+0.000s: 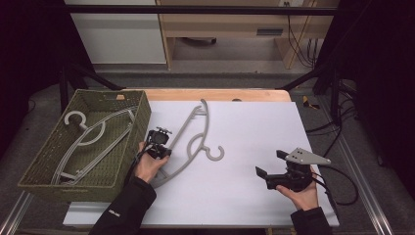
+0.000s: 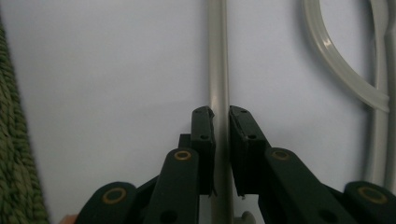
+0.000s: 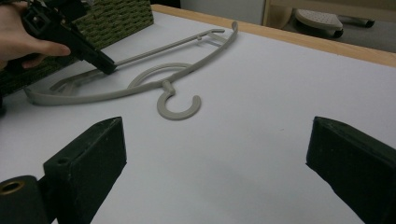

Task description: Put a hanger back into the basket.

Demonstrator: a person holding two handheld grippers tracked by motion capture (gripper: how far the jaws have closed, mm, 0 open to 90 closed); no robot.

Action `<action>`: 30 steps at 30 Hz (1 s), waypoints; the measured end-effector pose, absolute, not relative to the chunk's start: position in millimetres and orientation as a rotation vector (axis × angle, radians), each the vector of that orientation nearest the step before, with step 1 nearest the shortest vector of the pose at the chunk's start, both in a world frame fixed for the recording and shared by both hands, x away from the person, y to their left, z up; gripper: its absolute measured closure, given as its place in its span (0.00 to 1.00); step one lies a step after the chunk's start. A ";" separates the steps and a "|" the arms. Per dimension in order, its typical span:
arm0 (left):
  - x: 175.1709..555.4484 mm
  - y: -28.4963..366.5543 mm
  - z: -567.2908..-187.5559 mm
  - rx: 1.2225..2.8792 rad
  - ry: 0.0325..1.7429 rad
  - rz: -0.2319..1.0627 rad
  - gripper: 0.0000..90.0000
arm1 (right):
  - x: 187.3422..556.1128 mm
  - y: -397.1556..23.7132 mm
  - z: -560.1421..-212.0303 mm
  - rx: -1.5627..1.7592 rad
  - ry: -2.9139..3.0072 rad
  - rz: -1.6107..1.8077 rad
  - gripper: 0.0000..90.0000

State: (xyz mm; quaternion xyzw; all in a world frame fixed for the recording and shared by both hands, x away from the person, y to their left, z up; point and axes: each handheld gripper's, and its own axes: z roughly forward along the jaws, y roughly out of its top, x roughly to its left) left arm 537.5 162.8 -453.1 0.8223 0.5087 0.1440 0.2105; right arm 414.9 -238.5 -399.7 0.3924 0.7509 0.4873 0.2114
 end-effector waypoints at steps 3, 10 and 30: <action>523.5 160.3 -453.5 2.285 1.407 0.367 0.88 | 414.7 -236.4 -400.1 1.090 2.092 1.352 0.07; 495.2 152.6 -455.1 2.318 1.318 0.349 0.85 | 416.2 -217.6 -403.7 1.067 2.134 1.359 0.09; 444.4 153.8 -458.2 2.246 1.084 0.283 0.71 | 439.2 -109.5 -442.2 1.205 2.256 1.182 0.32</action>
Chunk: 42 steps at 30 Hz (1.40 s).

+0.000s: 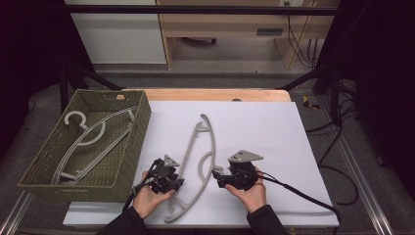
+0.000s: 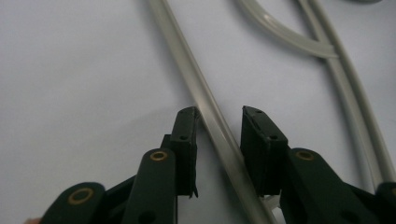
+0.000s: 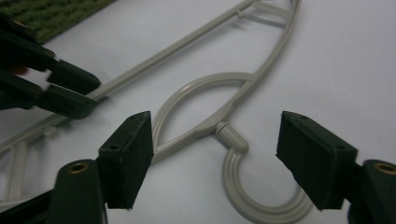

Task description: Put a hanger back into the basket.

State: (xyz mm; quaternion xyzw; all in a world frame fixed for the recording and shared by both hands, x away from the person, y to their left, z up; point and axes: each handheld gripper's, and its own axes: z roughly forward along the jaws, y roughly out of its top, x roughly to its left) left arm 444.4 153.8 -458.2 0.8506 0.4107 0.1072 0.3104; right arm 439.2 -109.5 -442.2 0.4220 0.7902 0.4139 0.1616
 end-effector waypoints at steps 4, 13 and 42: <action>441.0 168.9 -448.5 2.197 1.005 0.301 0.61 | 443.6 -94.0 -453.5 1.255 2.261 1.120 0.40; 430.3 187.3 -433.7 2.105 0.926 0.324 0.50 | 452.5 -74.8 -473.0 1.331 2.273 1.037 0.56; 430.8 190.4 -442.5 2.148 0.936 0.316 0.46 | 454.7 -93.7 -466.5 1.404 2.305 0.906 0.80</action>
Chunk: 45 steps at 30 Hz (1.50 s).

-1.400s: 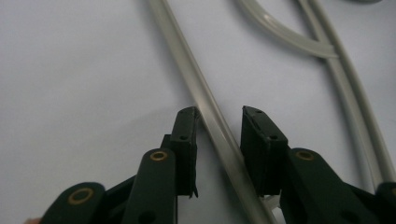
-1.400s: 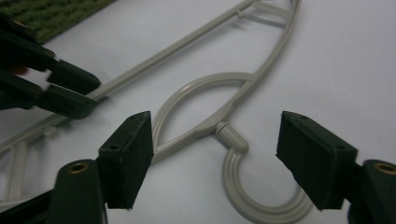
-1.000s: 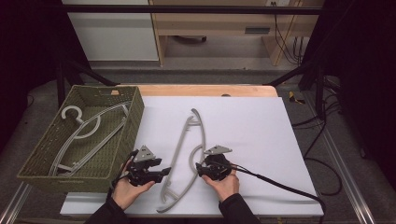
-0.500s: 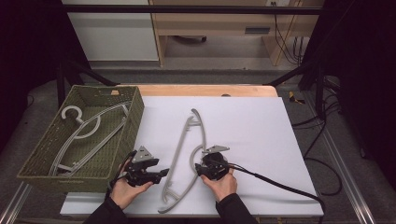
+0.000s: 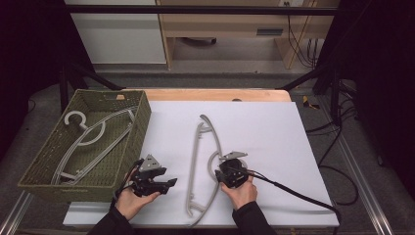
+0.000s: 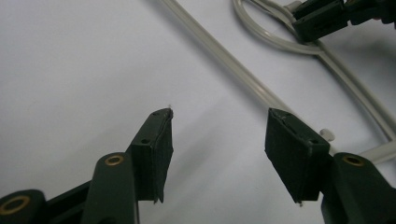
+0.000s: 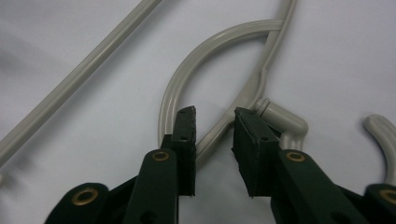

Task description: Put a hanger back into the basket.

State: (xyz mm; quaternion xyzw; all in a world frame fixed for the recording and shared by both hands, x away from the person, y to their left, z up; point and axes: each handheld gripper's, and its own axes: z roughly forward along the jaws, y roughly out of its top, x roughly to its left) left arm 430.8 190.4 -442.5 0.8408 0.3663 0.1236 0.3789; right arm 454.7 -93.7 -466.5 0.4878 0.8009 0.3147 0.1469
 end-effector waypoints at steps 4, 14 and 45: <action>430.5 190.4 -442.6 2.150 0.938 0.313 0.46 | 455.1 -106.0 -465.6 1.443 2.293 0.899 0.84; 430.8 190.0 -442.3 2.149 0.924 0.315 0.45 | 458.8 -111.6 -471.7 1.490 2.202 0.847 0.75; 429.8 191.0 -440.8 2.142 0.909 0.314 0.39 | 468.0 -134.6 -467.3 1.479 2.251 0.771 0.87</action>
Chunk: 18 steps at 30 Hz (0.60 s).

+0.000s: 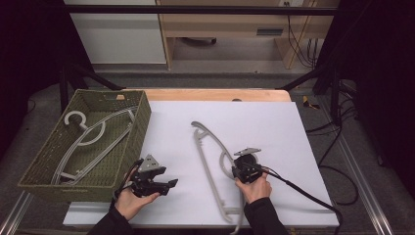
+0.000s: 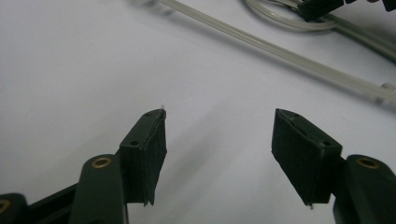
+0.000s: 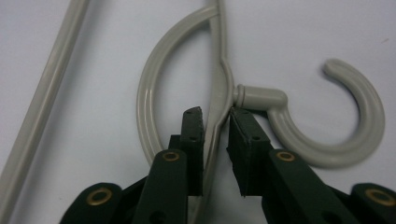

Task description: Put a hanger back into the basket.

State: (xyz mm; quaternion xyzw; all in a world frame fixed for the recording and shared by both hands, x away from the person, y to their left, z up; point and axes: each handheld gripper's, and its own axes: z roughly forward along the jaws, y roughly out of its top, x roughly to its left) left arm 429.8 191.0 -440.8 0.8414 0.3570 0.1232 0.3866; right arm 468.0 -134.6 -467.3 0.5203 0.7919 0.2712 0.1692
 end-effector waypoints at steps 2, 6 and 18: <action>429.9 190.6 -441.2 2.145 0.909 0.308 0.39 | 469.7 -143.1 -467.0 1.489 2.255 0.786 0.90; 430.0 189.5 -442.5 2.151 0.908 0.312 0.39 | 472.5 -154.4 -467.0 1.469 2.267 0.794 0.91; 428.7 188.2 -441.2 2.153 0.883 0.298 0.38 | 476.3 -155.6 -466.2 1.404 2.348 0.826 0.92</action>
